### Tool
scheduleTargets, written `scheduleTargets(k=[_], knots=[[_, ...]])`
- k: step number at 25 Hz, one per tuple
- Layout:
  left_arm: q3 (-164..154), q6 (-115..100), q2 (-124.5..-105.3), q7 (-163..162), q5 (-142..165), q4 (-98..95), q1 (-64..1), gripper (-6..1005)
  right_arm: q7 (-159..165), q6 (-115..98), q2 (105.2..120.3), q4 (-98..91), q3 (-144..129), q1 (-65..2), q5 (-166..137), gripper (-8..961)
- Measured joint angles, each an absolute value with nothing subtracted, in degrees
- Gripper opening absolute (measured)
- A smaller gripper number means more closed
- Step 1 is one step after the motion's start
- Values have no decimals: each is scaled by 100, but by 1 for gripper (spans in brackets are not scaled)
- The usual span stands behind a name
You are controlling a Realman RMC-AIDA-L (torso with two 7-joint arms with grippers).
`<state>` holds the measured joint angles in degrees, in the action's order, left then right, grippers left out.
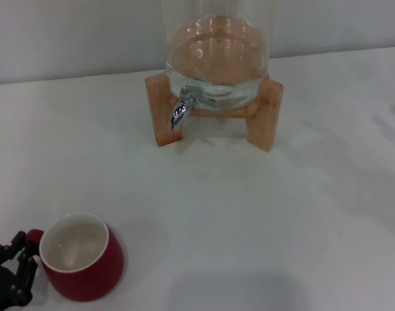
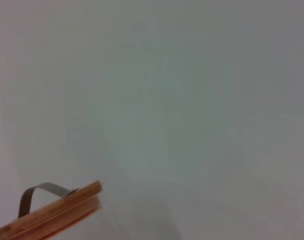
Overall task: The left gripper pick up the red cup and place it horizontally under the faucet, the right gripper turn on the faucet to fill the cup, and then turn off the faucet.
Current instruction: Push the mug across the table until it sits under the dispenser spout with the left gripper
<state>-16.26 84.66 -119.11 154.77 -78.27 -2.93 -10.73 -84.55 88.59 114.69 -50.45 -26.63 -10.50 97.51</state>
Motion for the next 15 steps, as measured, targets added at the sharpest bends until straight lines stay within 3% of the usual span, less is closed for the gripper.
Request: scheduleTargets(k=[15], knots=[[-1623,8571,-11912,15045,-7852,-631,-1357,157,-8456,9047,11469,-4992,-2596,-1036,9756,658]])
